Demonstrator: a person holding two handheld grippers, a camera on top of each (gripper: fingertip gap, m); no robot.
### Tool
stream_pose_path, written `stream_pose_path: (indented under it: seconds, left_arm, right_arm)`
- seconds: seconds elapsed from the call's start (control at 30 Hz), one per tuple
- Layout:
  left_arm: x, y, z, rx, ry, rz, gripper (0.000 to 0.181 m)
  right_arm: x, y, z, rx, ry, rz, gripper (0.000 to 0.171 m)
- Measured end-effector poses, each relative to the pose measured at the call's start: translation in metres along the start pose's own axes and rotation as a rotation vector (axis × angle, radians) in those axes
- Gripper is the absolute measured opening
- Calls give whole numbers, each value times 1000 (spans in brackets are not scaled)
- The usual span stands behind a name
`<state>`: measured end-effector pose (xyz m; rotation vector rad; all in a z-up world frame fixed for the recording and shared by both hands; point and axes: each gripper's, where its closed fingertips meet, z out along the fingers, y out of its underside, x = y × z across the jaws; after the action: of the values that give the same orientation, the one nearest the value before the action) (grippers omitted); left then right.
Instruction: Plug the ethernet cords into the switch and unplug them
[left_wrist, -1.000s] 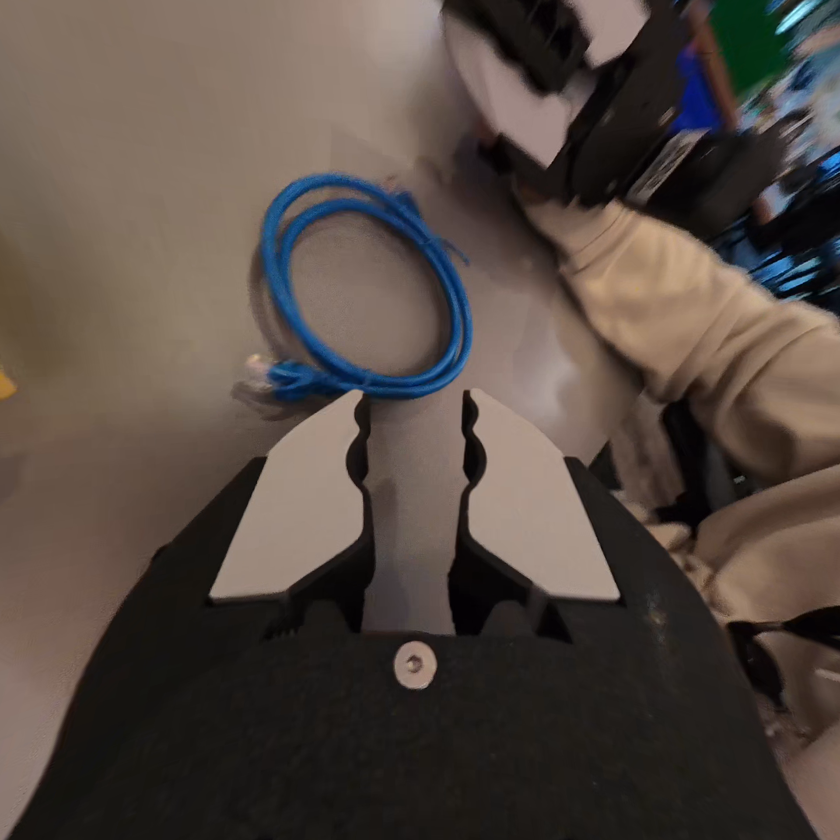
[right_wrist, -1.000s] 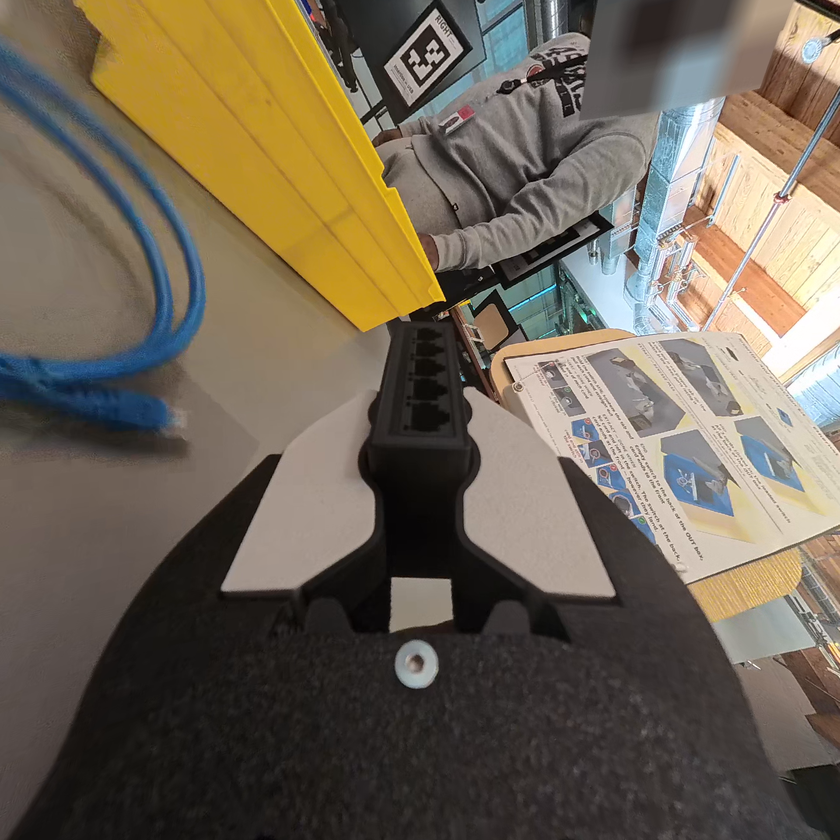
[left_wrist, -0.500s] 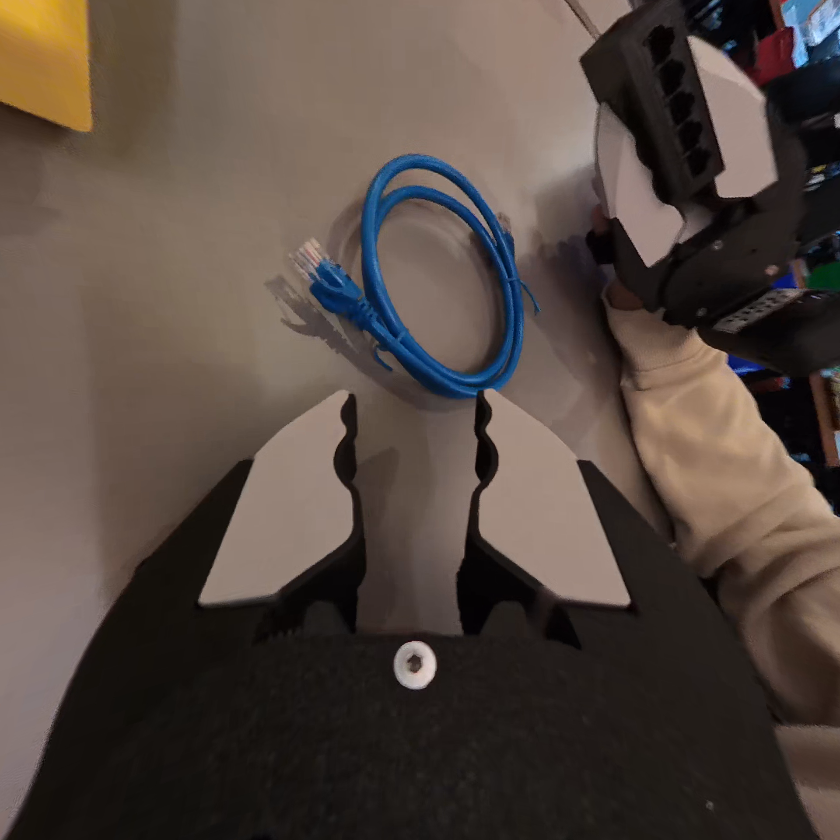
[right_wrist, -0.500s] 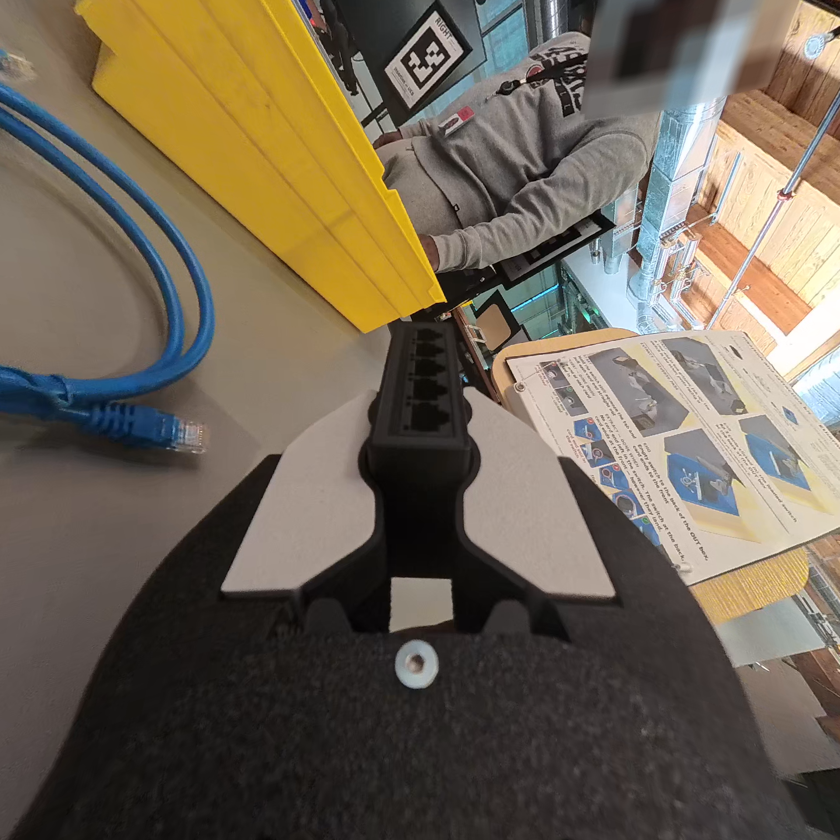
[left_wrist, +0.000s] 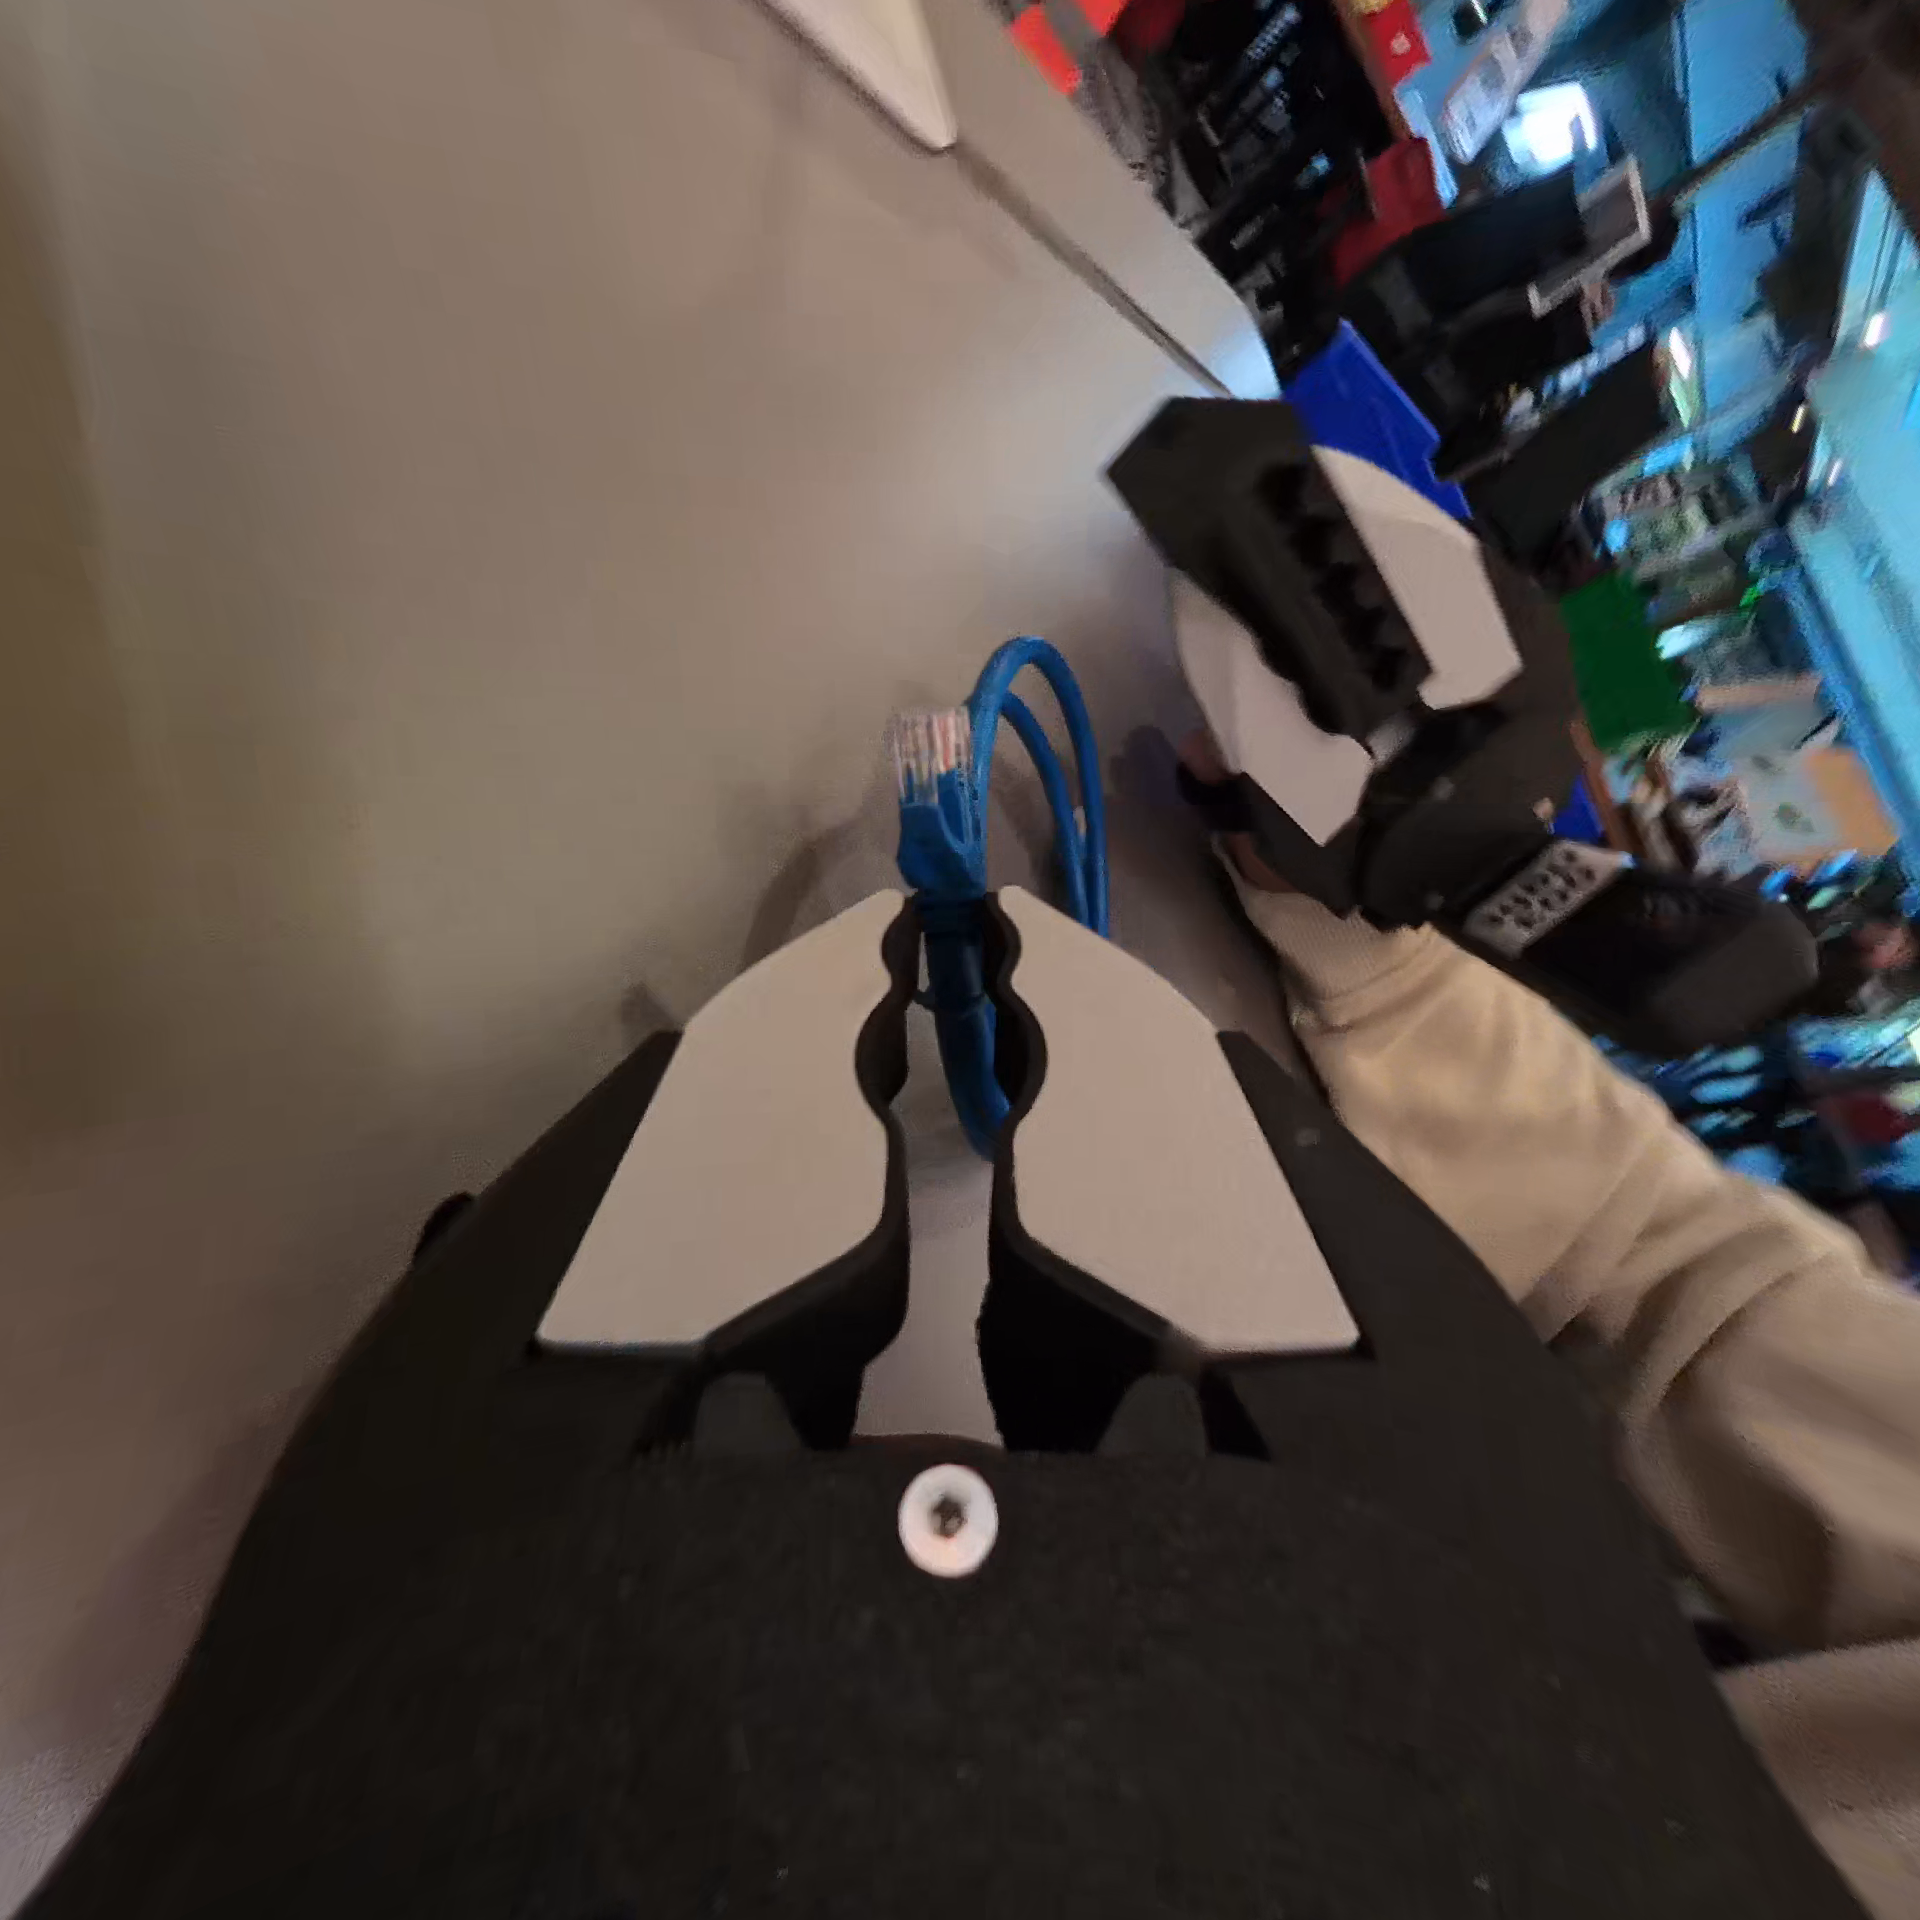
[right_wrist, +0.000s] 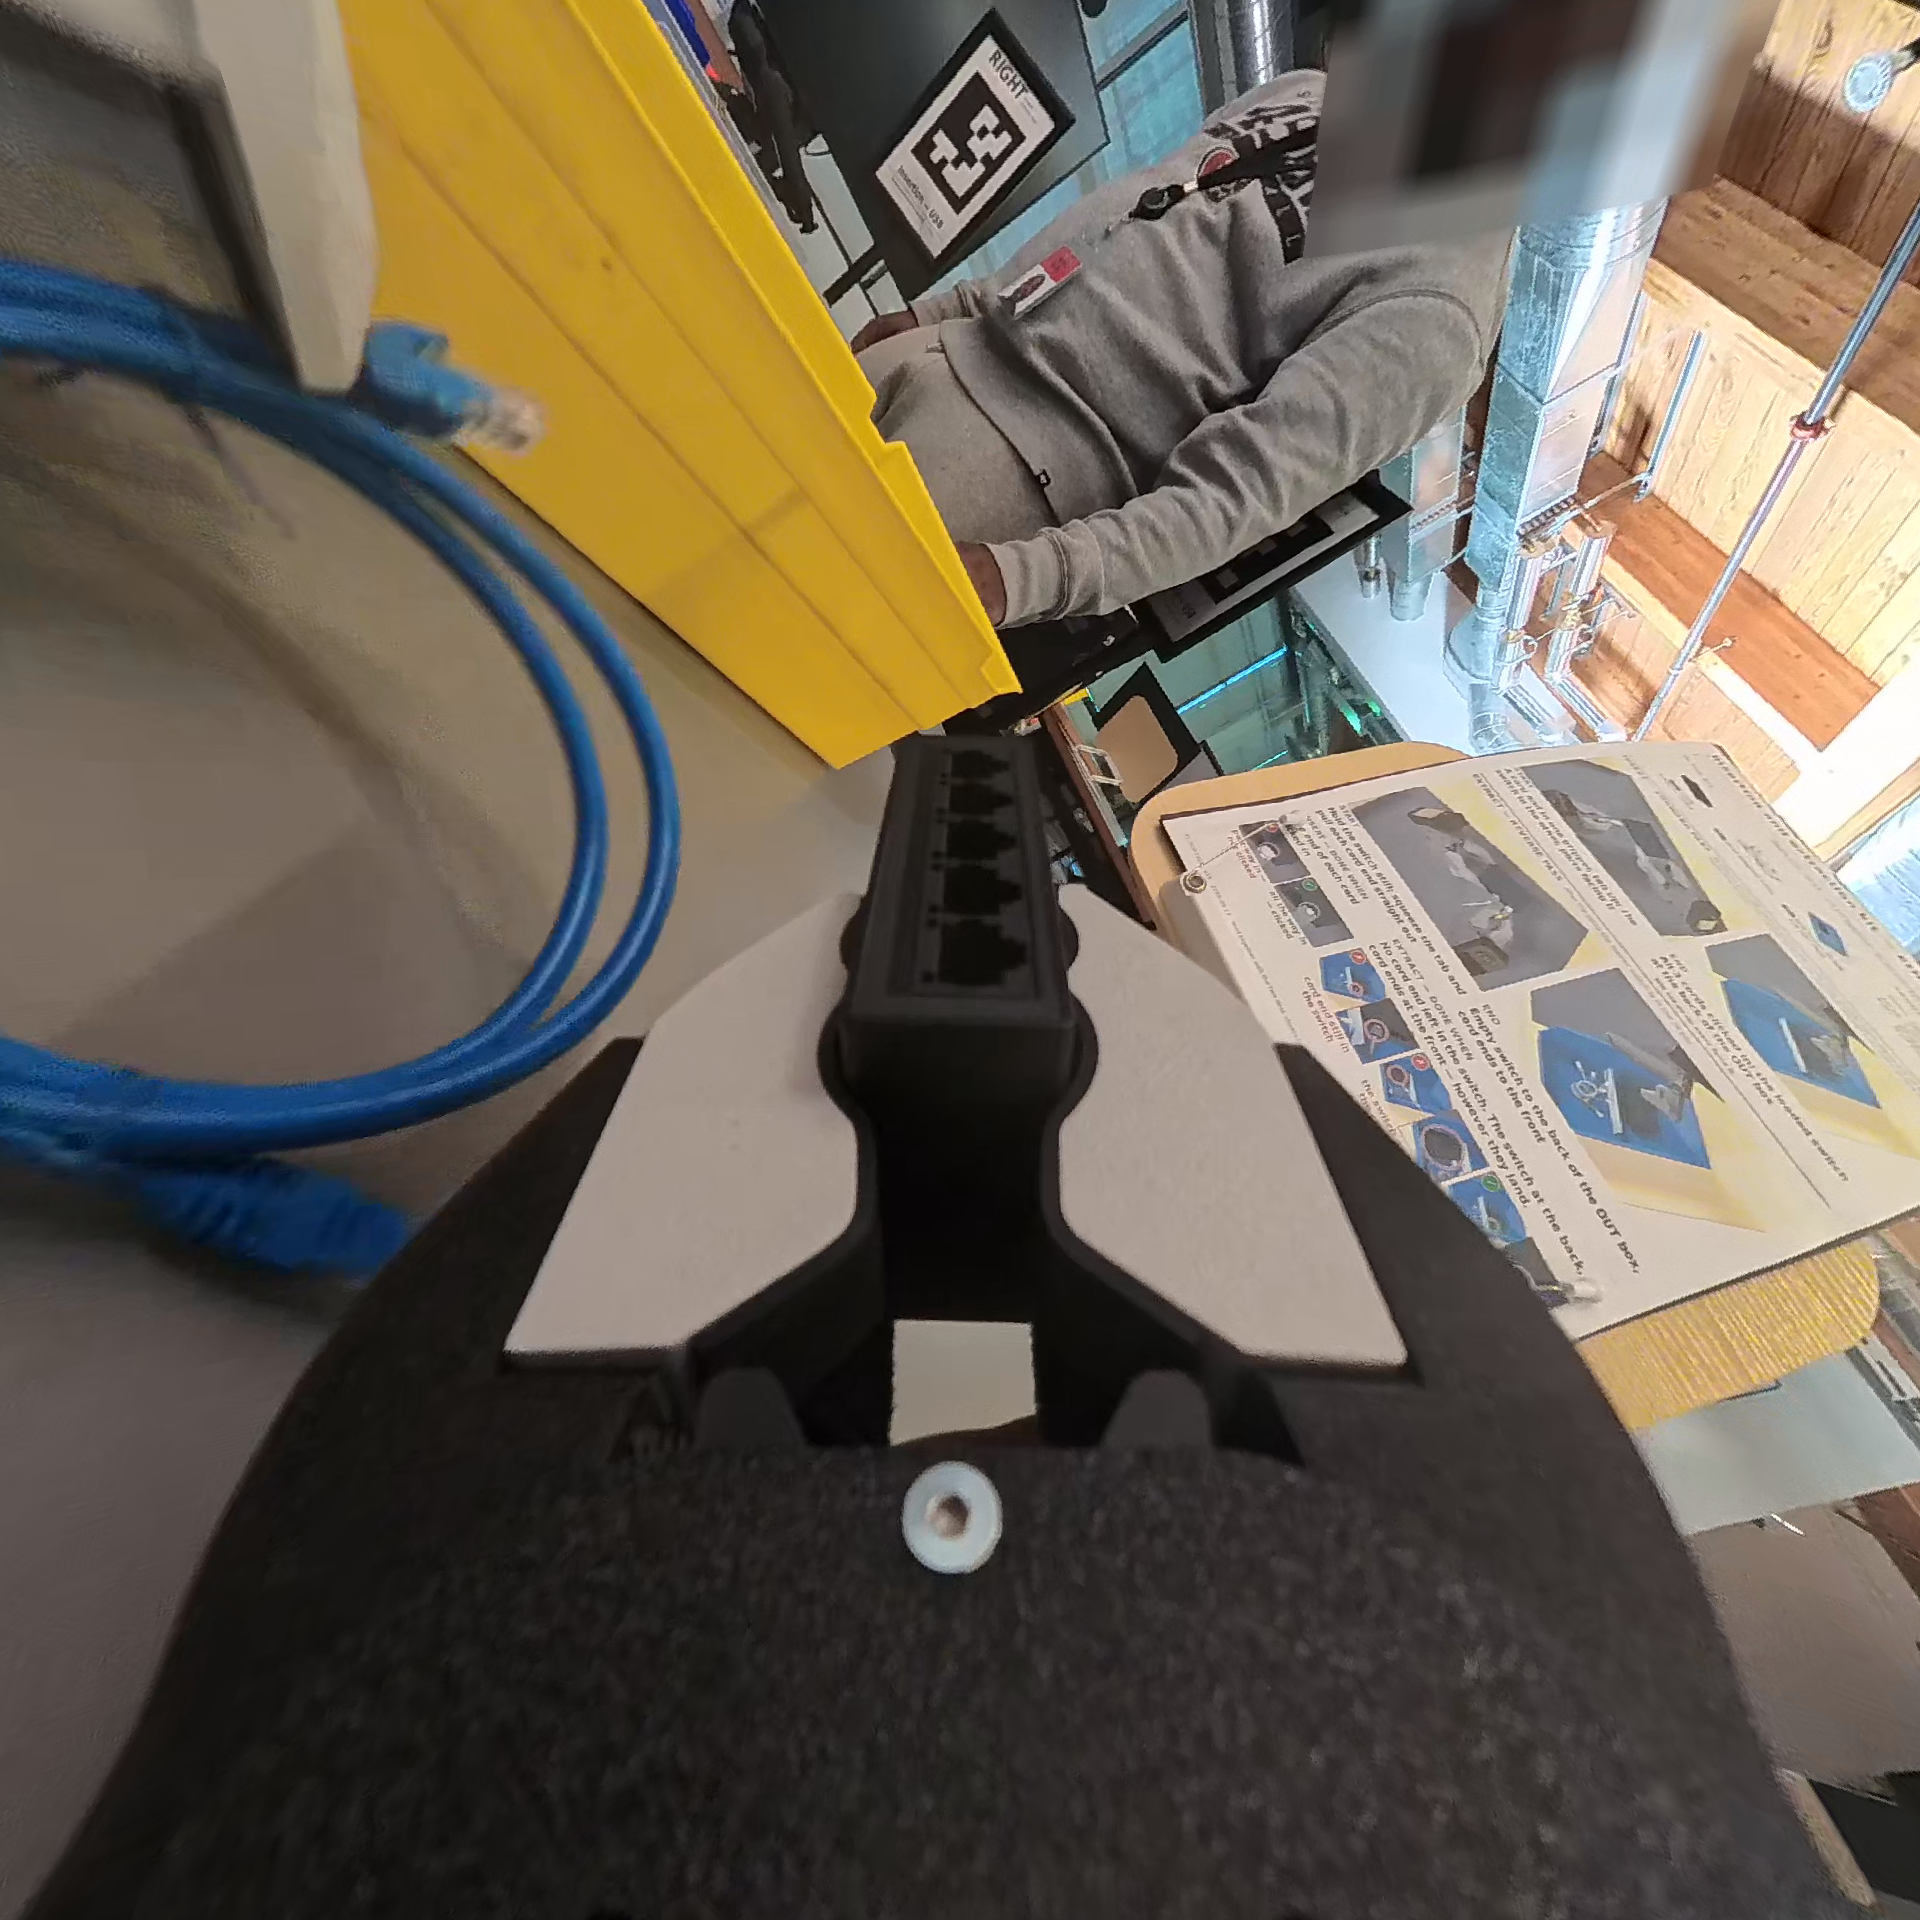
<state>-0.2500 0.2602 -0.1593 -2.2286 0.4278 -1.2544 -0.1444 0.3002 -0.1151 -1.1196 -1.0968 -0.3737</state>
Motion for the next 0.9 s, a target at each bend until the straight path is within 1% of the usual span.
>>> stream_pose_path:
  seconds: [0.1, 0.17, 0.23, 0.3, 0.4, 0.47, 0.5, 0.53, 0.6, 0.67, 0.73, 0.8, 0.9]
  left_arm:
    - [23, -12, -17, -14, -8, 258, 10]
    - [37, -16, -32, -85, -24, 427, 10]
    - [41, -14, -52, -246, -78, 569, 10]
    - [42, -14, -78, -426, -145, 655, 10]
    - [35, -20, -116, -658, -338, 871, 11]
    - [30, -18, -130, -788, -434, 1004, 11]
    - [30, -16, -128, -817, -446, 1046, 11]
    - [32, -9, -120, -824, -420, 1054, 10]
    - [35, 17, -96, -855, -308, 1015, 10]
    - [34, 39, -70, -843, -239, 991, 10]
    - [35, 55, -46, -795, -172, 950, 10]
    - [32, 54, -32, -742, -181, 924, 10]
    - [38, 53, -24, -709, -145, 893, 10]
  right_arm:
    - [3, 1, 0, 2, 8, 20, 30]
    - [4, 1, -1, 1, 12, 24, 30]
    - [4, 1, 0, -2, 11, 20, 30]
    - [2, 0, 0, -1, 5, 11, 30]
    - [0, 0, 1, -3, 1, -1, 30]
    - [0, 1, 1, -7, 4, -4, 31]
    - [0, 1, 1, -8, 5, -4, 31]
    - [0, 1, 1, -11, 4, -5, 31]
    - [0, 1, 1, -12, 4, -9, 30]
    - [-1, 1, 1, -12, 2, -13, 30]
    - [-1, 1, 1, -14, 3, -14, 30]
    - [-1, 2, 1, -16, 2, -14, 30]
    - [-2, 1, 2, -14, -4, -18, 30]
